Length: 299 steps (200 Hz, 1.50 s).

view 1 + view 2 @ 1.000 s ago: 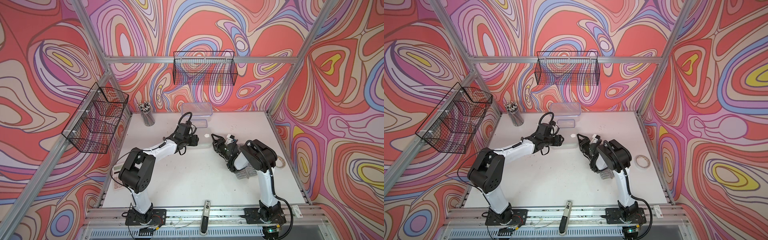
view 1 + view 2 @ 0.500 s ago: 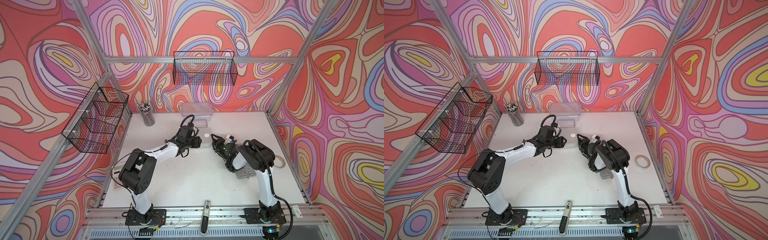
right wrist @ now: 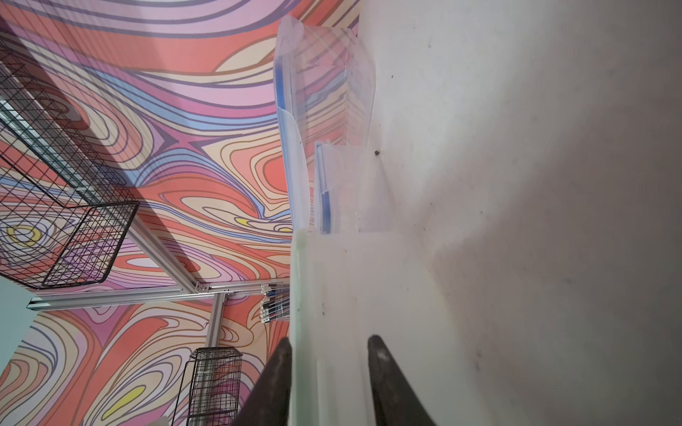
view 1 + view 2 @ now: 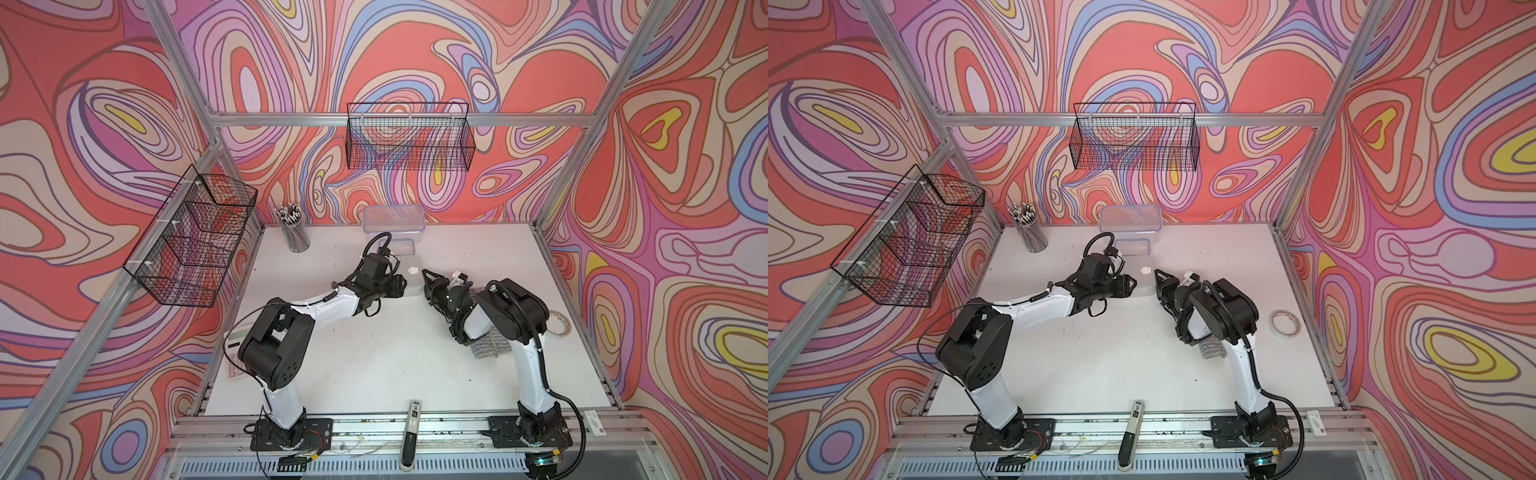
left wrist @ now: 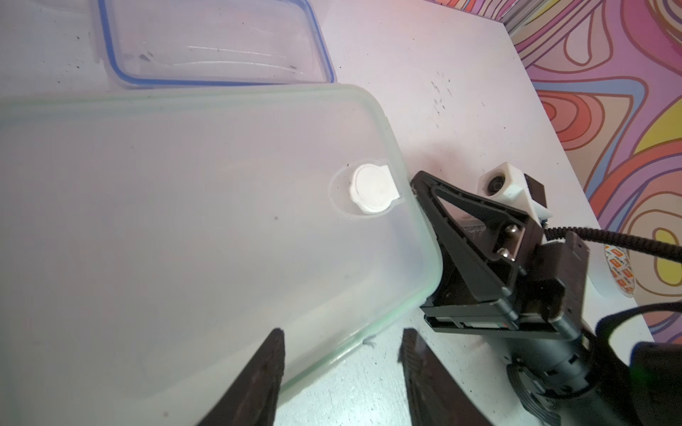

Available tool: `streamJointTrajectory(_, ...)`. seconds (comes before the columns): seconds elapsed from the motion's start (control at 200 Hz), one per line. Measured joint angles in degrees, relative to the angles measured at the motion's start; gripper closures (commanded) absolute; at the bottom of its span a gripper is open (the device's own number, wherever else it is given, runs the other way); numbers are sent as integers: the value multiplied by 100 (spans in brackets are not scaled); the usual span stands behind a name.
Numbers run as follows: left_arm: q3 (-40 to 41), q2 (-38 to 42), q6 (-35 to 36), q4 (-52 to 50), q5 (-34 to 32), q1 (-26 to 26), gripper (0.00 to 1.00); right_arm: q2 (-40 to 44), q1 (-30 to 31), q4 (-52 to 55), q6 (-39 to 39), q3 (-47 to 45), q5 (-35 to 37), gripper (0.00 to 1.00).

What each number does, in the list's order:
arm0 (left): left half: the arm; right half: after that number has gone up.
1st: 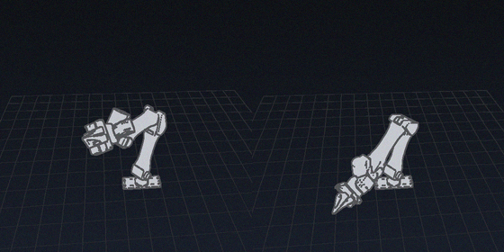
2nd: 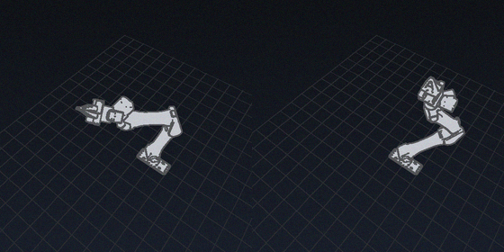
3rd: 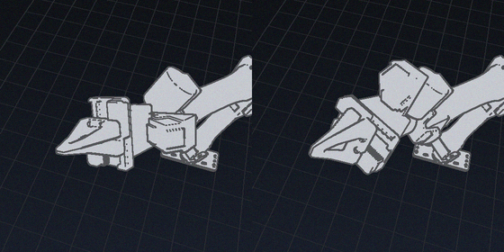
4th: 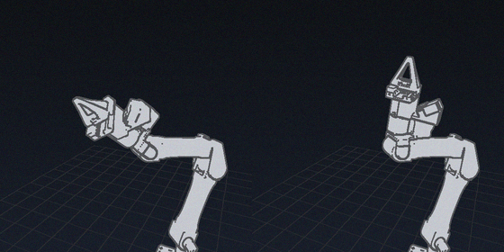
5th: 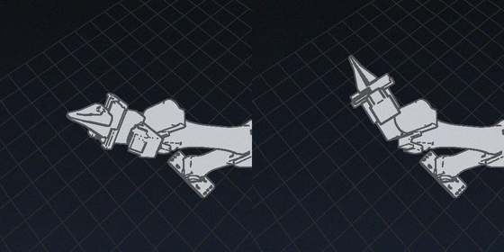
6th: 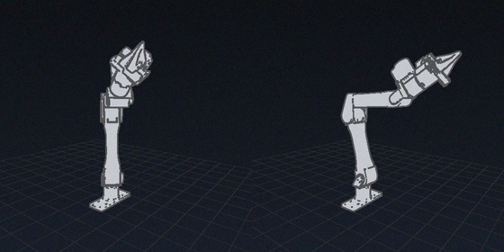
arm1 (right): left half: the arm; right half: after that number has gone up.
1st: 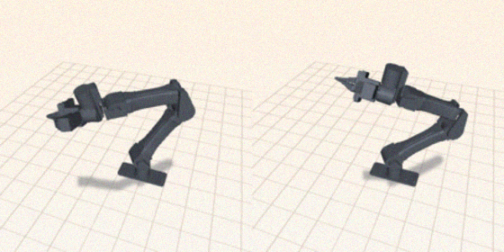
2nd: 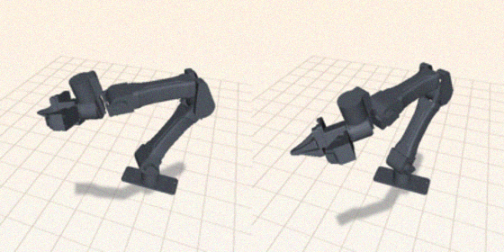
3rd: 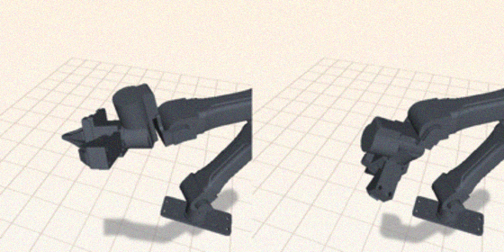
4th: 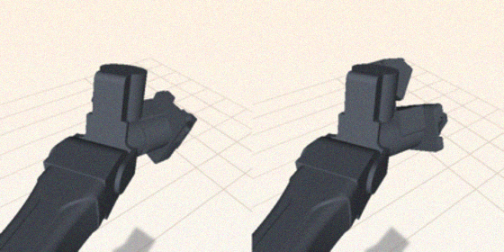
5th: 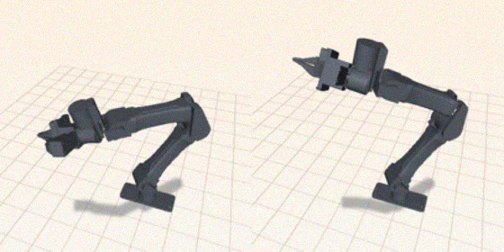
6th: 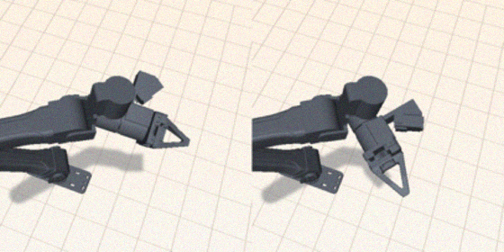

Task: Wipe the insides of the lunch boxes
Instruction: Open the fastener of the lunch box.

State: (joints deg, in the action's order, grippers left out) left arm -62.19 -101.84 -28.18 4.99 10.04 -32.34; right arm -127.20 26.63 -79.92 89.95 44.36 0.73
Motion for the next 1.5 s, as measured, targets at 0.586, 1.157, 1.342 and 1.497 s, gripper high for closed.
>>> streamJointTrajectory(0.586,-26,-74,-17,107,0,-31,46,-2,11,-20,13,-11,68,92)
streamJointTrajectory(1.157,-70,-144,-37,173,-4,-35,47,0,46,-146,-186,-142,168,100)
streamJointTrajectory(1.342,-105,-179,-39,173,-9,-35,47,68,46,-7,-352,-142,197,100)
streamJointTrajectory(1.497,-142,-214,-39,177,-17,-35,48,127,57,111,-470,-142,245,100)
